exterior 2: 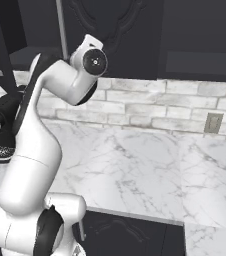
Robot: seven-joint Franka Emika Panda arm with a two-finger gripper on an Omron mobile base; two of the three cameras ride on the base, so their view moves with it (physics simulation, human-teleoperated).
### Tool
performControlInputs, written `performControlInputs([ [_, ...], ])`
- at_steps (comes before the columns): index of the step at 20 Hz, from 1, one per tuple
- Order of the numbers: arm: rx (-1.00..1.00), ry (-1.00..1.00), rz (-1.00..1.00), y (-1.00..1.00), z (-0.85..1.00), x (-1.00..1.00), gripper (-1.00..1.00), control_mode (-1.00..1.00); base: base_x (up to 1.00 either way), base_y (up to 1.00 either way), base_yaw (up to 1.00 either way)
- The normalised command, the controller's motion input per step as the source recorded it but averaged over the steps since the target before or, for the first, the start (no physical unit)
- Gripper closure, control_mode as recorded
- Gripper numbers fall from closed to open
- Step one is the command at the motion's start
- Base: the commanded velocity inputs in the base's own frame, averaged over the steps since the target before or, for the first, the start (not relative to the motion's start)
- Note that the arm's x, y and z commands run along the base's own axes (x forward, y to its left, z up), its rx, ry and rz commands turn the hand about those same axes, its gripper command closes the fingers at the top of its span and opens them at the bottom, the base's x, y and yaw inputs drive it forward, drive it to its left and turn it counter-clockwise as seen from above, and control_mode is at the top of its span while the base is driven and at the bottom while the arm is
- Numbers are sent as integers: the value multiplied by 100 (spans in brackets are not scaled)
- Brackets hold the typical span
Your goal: Close all open cabinet doors.
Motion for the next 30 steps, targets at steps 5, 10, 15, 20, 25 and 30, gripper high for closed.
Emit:
performControlInputs([
  [5, -13, -10, 0, 6, 10, -95, -100, -100, 0, 0, 0],
  [10, -15, -12, 0, 11, 6, -100, -100, -100, 0, 0, 0],
  [15, -18, -14, 0, 29, 1, -100, -100, -100, 0, 0, 0],
  [20, -22, -13, 0, 50, 6, -92, -100, -100, 0, 0, 0],
  [25, -23, -11, 0, 67, 9, -67, -100, -100, 0, 0, 0],
  [30, -22, -9, -2, 79, 7, -28, -100, -100, 0, 0, 0],
])
